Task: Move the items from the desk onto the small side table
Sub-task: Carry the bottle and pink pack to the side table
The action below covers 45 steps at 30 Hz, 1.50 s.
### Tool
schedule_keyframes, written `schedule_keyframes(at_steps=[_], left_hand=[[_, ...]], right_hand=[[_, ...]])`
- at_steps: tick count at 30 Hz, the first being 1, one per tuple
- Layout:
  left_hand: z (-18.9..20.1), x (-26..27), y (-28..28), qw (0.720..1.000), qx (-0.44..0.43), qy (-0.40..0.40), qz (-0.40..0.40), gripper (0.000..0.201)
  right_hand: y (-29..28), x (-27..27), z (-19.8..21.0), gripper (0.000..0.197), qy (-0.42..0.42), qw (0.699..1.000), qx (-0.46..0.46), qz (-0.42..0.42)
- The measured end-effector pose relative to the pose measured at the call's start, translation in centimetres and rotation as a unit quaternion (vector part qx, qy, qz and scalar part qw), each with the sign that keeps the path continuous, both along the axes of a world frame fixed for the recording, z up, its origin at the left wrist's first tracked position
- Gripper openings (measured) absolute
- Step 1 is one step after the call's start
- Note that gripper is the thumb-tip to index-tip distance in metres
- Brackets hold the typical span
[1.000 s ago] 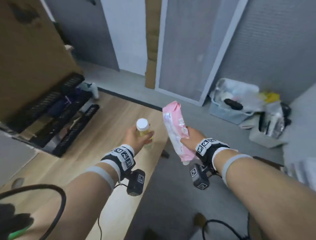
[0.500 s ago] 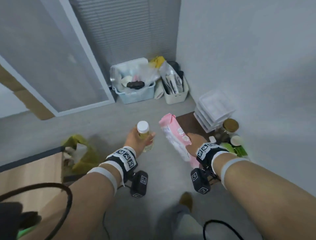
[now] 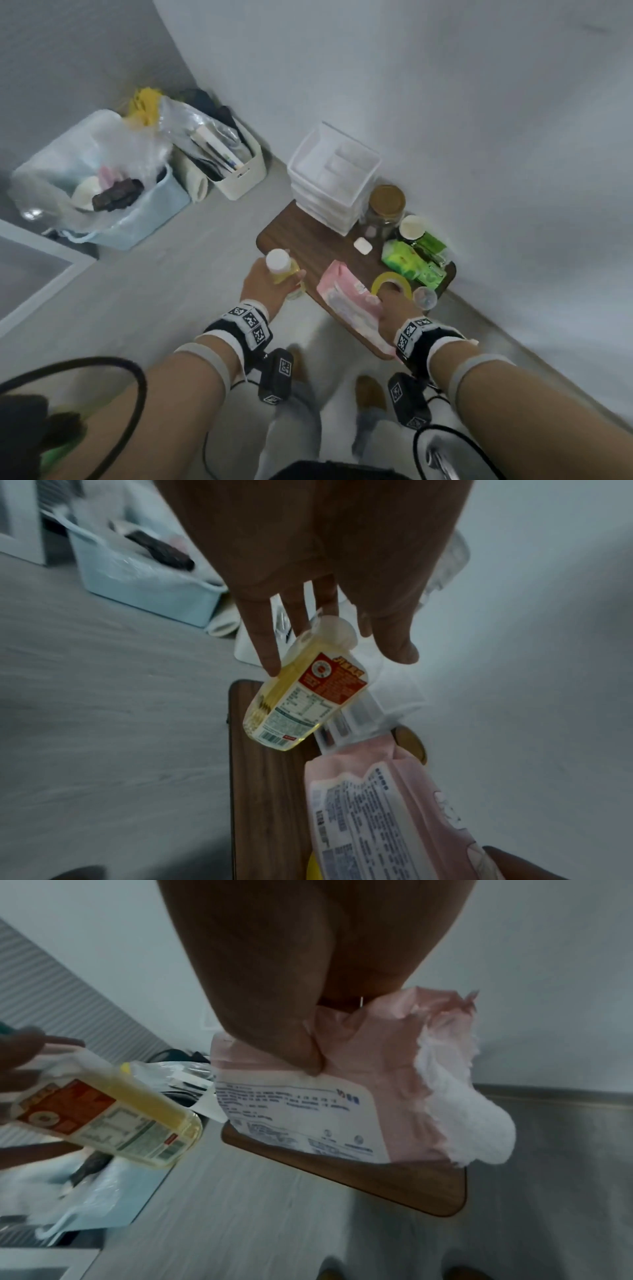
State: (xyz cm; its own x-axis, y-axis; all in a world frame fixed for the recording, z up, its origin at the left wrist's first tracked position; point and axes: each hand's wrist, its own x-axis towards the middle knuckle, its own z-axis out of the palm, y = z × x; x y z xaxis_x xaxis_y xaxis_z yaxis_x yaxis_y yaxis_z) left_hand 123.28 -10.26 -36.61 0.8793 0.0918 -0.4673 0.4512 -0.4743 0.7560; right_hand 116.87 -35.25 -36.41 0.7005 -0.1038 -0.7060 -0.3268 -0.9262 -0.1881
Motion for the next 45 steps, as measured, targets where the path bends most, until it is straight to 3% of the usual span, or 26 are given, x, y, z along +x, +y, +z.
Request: schedule_keyframes(at_steps=[5,8,11,16,22,23,27,29,31,33,35,45], left_hand=[[-9.0,4.5,-3.2,0.996,-0.017,0.021,-0.087,0.068],[-12.6,6.1,-5.3,0.99,0.006,0.011,-0.143,0.057],[-17.0,7.5,-7.7,0.985,0.001,0.021,-0.171,0.061],[-21.3,8.6,-10.9,0.98,-0.01,0.003,-0.197,0.05],[-25.1,9.3,-13.5,0.972,0.006,-0.009,-0.233,0.061],[-25.4,9.3,-13.9,0.972,0.009,-0.011,-0.234,0.067],[-26.0,9.7,-15.1,0.967,0.008,-0.019,-0.255,0.075],[-25.8,9.5,-15.6,0.963,0.0,-0.012,-0.271,0.07],[-25.2,9.2,-15.4,0.959,-0.016,0.003,-0.282,0.078],[-24.1,9.0,-14.5,0.96,-0.022,0.017,-0.28,0.099],[-22.2,8.8,-13.2,0.957,0.008,0.02,-0.289,0.107],[-2.0,7.2,-4.3,0.977,0.04,0.0,-0.21,0.049]], right_hand=[[-0.9,-0.6,-9.1,0.033,0.005,0.999,0.0,-0.047],[-1.2,-1.0,-13.8,0.048,0.007,0.999,-0.039,-0.007],[-1.5,-1.3,-18.6,0.056,0.022,0.997,-0.057,0.042],[-3.0,-2.6,-22.8,0.042,0.035,0.996,-0.084,0.016],[-3.3,-3.0,-26.6,0.034,0.022,0.997,-0.07,-0.005],[-3.2,-3.0,-27.2,0.039,0.026,0.998,-0.063,-0.011],[-3.3,-3.4,-28.3,0.092,0.071,0.997,-0.039,-0.004],[-3.3,-3.5,-28.0,0.099,0.074,0.997,-0.03,-0.007],[-3.3,-3.6,-27.1,0.098,0.061,0.998,-0.02,-0.018],[-3.5,-3.4,-25.3,0.088,0.039,0.999,-0.006,-0.032],[-4.0,-3.1,-23.1,0.071,0.023,0.999,0.005,-0.03],[-3.2,4.8,-2.4,0.029,-0.045,0.999,0.001,0.019]])
